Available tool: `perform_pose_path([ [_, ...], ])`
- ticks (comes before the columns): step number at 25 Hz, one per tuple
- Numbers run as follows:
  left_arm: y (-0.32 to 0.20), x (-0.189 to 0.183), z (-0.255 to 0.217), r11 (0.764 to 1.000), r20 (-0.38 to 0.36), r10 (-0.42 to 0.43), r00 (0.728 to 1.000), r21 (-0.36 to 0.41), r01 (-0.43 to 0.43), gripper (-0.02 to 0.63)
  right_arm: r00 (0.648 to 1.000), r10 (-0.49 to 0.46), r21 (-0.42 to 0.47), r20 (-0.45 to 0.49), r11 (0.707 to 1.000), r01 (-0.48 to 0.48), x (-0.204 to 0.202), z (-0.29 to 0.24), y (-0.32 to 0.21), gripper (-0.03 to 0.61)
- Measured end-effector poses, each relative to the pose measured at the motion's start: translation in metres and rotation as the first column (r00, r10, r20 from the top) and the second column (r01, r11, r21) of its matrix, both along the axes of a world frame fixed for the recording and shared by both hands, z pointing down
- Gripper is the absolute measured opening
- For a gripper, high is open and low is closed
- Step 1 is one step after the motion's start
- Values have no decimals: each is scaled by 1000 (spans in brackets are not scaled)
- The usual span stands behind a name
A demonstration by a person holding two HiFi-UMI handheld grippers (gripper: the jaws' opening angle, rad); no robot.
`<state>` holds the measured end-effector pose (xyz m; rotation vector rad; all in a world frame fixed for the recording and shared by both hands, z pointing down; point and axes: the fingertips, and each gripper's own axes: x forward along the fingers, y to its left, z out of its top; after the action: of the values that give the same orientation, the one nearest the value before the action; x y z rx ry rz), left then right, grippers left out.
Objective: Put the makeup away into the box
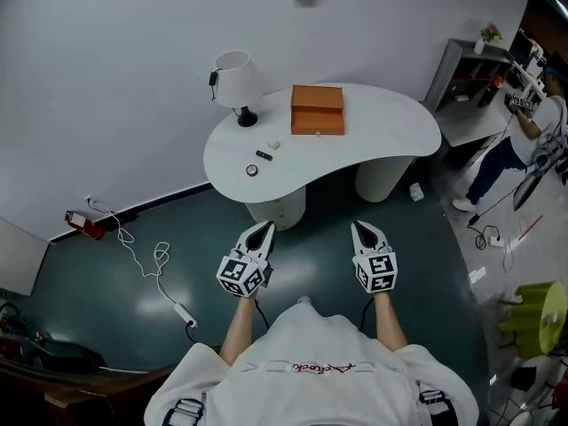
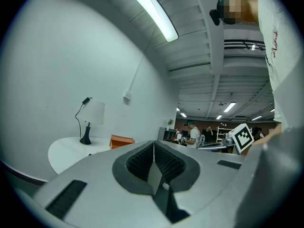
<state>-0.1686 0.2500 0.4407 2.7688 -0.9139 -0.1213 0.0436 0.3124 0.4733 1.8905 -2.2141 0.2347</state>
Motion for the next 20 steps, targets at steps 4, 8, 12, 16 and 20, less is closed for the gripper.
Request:
perform_pose_path([
  [4,-35,3,-4,1000,2,18,1000,12,-18,12,1000,20,9,0,1000,-20,2,-1,-33,20],
  [8,-55,6,-1,999,6,38,999,9,-38,12,999,34,-6,5,999,-34,0,6,-51,20],
  [12,-59,12,16,998,13,58,998,-29,-58,12,999,41,-34,12,999,-40,-4,19,-53,20],
  [16,-61,19,28,996,20,77,997,-56,-76,12,999,50,-54,21,997,-49,0,27,-53,20],
  [20,-69,26,34,995,24,77,997,-63,-75,12,998,51,-62,27,997,-50,6,35,-61,20],
])
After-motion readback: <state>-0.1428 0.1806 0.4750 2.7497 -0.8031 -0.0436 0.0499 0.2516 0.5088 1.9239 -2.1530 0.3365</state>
